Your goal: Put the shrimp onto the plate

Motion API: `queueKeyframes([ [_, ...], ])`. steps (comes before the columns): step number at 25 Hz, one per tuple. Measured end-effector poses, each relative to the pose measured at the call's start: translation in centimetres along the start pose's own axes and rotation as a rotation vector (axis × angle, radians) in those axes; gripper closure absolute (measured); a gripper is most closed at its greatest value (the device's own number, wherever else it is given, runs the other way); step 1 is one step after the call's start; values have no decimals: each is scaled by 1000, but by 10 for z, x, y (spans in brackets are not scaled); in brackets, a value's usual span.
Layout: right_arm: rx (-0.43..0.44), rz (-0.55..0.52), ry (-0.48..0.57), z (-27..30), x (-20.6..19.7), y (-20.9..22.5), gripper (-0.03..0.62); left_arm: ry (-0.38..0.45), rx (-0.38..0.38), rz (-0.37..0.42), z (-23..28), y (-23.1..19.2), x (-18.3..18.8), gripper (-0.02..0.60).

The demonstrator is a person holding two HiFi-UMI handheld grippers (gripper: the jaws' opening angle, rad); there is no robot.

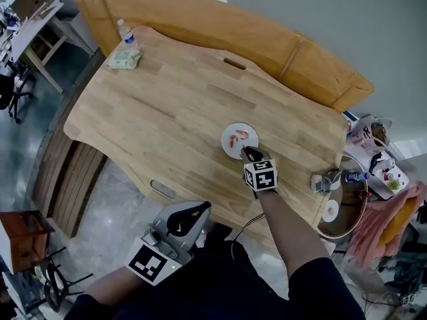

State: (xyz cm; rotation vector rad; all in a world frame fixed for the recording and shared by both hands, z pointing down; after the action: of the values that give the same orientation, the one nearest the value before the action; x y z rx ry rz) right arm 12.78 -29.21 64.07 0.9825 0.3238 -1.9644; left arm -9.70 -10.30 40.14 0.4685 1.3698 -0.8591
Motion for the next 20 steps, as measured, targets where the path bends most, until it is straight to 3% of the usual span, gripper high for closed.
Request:
queueKeyframes([
  [10,-29,-31,-151,54,-7,21,534,-21,38,-9,-3,-9,-6,578],
  [20,-43,-96,-215,76,-11,28,531,-53,74,-30,-8,-16,-14,578],
])
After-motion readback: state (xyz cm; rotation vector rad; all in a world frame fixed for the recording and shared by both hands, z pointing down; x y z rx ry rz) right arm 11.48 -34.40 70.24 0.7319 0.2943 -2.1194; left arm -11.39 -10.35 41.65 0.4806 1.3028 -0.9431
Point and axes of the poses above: the fingertips, and each gripper's own axes: z forward along the fingers, y to its right, x out of its top, the point moved 10 cm from there along -z, backward along the fingers, and after that the axes turned 6 degrees about x, right-handed, at the moved point
